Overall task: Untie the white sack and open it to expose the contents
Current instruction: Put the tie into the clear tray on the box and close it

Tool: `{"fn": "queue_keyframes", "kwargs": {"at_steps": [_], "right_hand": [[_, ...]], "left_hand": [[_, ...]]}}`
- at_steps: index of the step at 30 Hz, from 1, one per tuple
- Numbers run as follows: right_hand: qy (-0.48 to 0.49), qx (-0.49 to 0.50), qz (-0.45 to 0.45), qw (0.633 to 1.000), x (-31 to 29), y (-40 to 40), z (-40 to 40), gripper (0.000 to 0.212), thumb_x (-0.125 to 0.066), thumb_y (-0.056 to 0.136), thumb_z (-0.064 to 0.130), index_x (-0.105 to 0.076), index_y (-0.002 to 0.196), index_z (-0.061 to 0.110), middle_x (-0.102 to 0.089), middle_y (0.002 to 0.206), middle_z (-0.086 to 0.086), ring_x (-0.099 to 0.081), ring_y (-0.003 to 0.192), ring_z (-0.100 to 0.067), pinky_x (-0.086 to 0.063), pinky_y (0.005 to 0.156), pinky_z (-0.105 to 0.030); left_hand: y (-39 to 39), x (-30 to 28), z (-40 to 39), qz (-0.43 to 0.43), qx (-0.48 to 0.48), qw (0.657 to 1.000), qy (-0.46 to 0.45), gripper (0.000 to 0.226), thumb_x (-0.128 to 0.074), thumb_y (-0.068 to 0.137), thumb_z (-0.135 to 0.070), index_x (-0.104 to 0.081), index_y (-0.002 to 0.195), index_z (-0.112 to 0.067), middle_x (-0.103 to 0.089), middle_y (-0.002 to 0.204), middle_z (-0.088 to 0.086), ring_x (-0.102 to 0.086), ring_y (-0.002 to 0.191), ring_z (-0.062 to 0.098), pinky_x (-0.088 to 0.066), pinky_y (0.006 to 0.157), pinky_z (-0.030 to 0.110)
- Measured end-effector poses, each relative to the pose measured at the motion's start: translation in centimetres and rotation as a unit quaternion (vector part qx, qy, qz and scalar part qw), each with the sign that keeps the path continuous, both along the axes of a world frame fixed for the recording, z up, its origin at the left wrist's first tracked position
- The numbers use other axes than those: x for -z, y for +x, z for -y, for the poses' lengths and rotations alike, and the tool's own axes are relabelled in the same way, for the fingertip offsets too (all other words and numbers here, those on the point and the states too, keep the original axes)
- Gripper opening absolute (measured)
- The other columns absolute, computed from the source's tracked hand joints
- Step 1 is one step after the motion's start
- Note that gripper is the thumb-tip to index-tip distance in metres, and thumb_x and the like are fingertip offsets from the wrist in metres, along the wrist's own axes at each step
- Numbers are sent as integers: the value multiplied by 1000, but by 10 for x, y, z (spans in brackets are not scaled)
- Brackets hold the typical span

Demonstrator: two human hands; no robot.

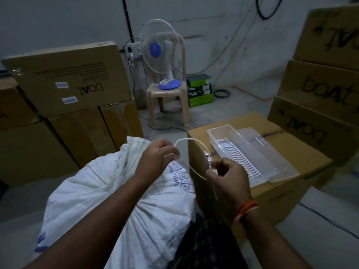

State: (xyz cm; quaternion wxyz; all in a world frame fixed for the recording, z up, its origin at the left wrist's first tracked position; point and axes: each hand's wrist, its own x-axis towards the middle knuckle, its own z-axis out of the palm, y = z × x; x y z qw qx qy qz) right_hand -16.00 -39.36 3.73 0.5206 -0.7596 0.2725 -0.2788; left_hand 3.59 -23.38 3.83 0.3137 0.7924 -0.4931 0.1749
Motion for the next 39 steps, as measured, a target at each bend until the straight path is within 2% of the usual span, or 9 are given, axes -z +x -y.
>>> {"fn": "queue_keyframes", "kwargs": {"at_steps": [3, 7, 12, 16, 21, 26, 32, 35, 39], "right_hand": [[-69, 48, -18, 996, -21, -12, 32, 7, -77, 80, 17, -74, 83, 23, -70, 75, 11, -65, 70, 1, -53, 65, -15], [-148, 116, -91, 978, -16, -13, 81, 9, -76, 77, 23, -79, 83, 17, -74, 87, -1, -64, 71, 0, -50, 63, -16], [-163, 159, -184, 956, -6, -10, 126, 3, -76, 75, 29, -73, 75, 28, -59, 110, -4, -50, 117, -23, -36, 101, -31], [-158, 164, -226, 947, -2, 1, 142, 5, -76, 77, 29, -73, 74, 26, -55, 119, -4, -41, 123, -29, -38, 102, -36], [-181, 151, -256, 937, 3, 17, 154, 13, -79, 77, 29, -68, 69, 28, -54, 120, -2, -41, 121, -27, -43, 103, -41], [-228, 106, -316, 915, 10, 26, 162, 10, -76, 78, 36, -76, 82, 27, -52, 121, 0, -38, 121, -26, -44, 99, -41], [-209, 121, -248, 938, 16, 9, 163, 12, -76, 81, 40, -73, 89, 31, -50, 115, 5, -38, 118, -19, -43, 101, -36], [-168, 173, -190, 952, 19, -10, 166, 8, -78, 81, 32, -70, 82, 32, -49, 109, 5, -34, 109, -13, -40, 94, -28], [-119, 226, -156, 954, 23, -34, 174, 10, -77, 83, 23, -68, 82, 28, -47, 104, 3, -37, 108, -12, -33, 88, -24]], "left_hand": [[-8, -3, 46, -37, 4, 999, -25, 8, -77, 90, -20, -82, 94, -15, -69, 102, 3, -65, 94, 18, -53, 79, 30], [-15, -4, 107, -86, 29, 996, 14, 7, -80, 86, -17, -83, 92, -18, -70, 101, 1, -63, 91, 14, -46, 76, 25], [-14, -5, 168, -119, 60, 989, 58, 7, -84, 85, -22, -84, 92, -21, -72, 98, 2, -60, 89, 14, -40, 76, 24], [-5, -4, 202, -71, 48, 984, 157, 13, -85, 82, -34, -85, 94, -28, -78, 99, -2, -65, 101, 21, -52, 86, 38], [4, 0, 228, -29, 52, 951, 305, 22, -84, 79, -48, -84, 98, -37, -76, 110, -6, -58, 119, 22, -42, 100, 44], [6, 4, 248, 6, 61, 908, 414, 27, -80, 81, -52, -82, 103, -37, -71, 114, -4, -47, 125, 23, -38, 106, 46], [1, 12, 272, 36, 58, 862, 503, 40, -83, 75, -53, -80, 108, -30, -72, 117, 0, -51, 118, 26, -39, 103, 46], [0, 16, 280, 42, 68, 859, 506, 41, -86, 71, -52, -81, 105, -30, -72, 114, 0, -54, 117, 27, -45, 101, 50], [-1, 14, 281, 48, 115, 858, 498, 34, -86, 76, -46, -82, 108, -35, -74, 116, -4, -54, 118, 23, -41, 96, 38]]}}
